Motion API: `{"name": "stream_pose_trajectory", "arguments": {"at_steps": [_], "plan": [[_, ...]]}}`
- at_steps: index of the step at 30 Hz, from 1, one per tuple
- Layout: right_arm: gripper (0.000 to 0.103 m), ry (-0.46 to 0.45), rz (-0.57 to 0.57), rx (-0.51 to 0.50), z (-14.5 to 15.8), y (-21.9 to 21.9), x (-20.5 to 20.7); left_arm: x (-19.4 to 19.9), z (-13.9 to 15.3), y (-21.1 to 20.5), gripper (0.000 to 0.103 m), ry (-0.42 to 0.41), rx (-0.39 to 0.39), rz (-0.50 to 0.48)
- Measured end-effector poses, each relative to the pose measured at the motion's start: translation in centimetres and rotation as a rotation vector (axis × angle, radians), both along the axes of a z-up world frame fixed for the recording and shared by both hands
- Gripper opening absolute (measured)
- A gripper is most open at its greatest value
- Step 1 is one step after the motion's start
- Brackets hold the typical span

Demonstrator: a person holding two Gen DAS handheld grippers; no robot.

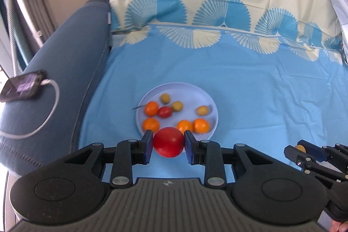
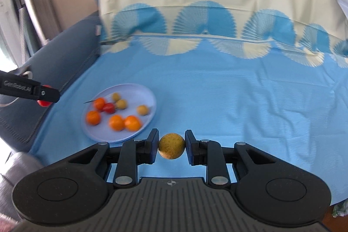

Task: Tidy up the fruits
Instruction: 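Carry the tomato with the left tool and the longan with the right tool to the plate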

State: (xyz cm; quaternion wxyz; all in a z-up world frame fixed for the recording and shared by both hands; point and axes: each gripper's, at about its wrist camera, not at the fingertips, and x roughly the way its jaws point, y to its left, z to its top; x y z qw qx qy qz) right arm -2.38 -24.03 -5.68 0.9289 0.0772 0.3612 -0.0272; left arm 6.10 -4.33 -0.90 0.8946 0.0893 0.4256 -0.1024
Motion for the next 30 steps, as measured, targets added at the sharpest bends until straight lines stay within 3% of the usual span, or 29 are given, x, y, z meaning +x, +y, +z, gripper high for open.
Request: {"name": "stream_pose_trajectory", "arguments": {"at_steps": [12,30], "plan": [[0.027,0.015,0.096,-0.050,0.8,5.3,-3.7,-4.2,0.2,4.6,0.034,-0.018,-0.054,0.043],[0.027,0.024,0.107,-0.081,1.0,6.1,-3.6,-3.4,-0.3,5.9,0.034,0.003,-0.088,0.054]]}}
